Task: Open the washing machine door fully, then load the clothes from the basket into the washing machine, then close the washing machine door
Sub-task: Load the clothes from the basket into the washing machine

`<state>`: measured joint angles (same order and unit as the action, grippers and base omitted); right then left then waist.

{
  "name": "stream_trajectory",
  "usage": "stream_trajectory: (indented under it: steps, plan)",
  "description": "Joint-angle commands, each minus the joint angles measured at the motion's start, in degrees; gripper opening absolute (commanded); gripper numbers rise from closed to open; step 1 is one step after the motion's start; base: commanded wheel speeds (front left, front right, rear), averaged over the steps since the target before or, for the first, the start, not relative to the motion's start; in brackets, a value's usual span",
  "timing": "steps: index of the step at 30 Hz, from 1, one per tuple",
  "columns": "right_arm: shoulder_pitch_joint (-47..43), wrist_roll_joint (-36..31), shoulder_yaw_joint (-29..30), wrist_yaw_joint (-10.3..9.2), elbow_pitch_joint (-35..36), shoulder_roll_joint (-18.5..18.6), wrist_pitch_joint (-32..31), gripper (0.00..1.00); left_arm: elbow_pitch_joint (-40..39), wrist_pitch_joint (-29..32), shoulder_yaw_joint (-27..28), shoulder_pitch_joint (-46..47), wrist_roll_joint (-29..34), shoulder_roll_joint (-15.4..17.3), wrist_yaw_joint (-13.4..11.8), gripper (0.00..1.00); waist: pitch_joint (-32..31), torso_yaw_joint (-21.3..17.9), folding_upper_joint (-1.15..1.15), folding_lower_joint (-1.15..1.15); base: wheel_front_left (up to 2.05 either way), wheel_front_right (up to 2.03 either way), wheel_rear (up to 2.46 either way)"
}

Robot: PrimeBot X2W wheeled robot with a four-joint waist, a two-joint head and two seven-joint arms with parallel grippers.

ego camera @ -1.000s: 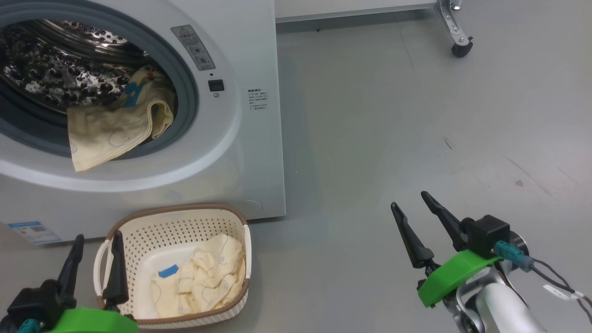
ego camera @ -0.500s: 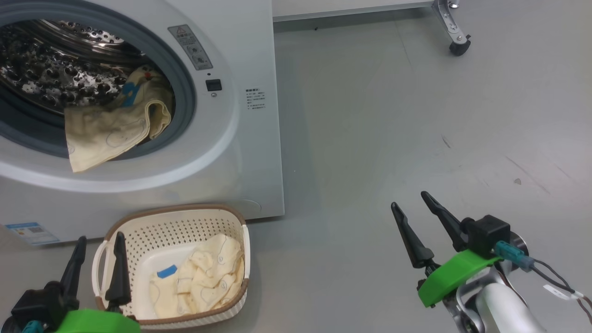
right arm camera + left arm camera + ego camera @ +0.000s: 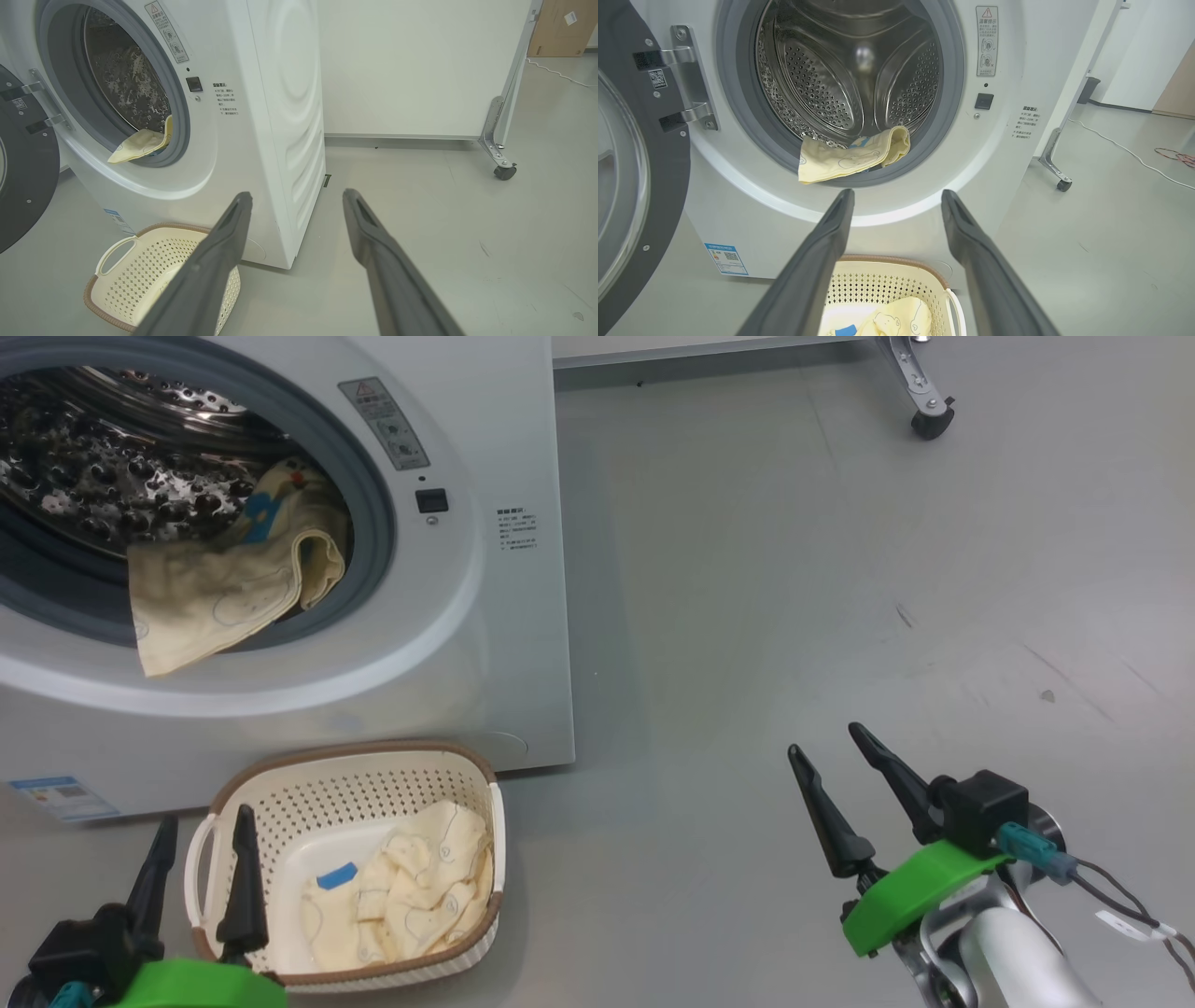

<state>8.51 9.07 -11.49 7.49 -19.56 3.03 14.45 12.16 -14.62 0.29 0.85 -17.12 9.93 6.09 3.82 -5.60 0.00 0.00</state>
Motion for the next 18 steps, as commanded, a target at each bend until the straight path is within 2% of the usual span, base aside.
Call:
stream_trajectory:
  steps: [1,18]
  plan:
    - [1.9,0.1,-1.2,0.00,1.6,-0.2,0.5,1.00,-1.3,-0.4,2.7,2.9,0.8,0.6,0.3,1.00,0.2,0.0,0.00,0.00,0.00,0.00,0.00]
    - [3.1,-0.3,-0.5,0.00,2.7,-0.2,0.5,1.00,0.7,-0.4,3.2,6.3,1.3,0.4,1.0,1.00,5.5,0.3,0.00,0.00,0.00,0.00,0.00]
